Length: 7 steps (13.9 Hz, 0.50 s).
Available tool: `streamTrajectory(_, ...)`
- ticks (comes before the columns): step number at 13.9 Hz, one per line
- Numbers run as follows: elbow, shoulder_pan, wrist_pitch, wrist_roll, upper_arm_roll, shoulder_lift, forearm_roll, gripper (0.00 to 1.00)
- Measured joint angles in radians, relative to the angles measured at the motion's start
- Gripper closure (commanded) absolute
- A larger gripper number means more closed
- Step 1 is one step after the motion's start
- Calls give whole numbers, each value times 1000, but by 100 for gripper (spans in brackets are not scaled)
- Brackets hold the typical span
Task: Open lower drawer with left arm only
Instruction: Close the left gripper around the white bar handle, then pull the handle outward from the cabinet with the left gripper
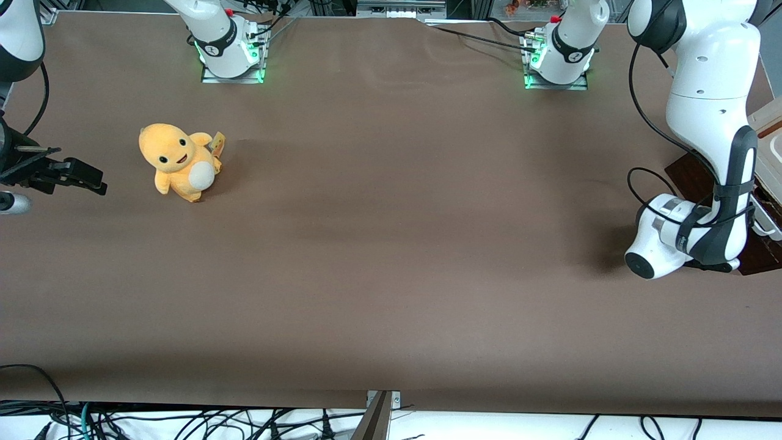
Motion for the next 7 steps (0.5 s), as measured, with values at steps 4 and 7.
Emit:
streamTrajectory(4,9,-3,-7,-24,0,10,0,81)
streamTrajectory(7,9,-15,-8,-23,-1,10,0,82)
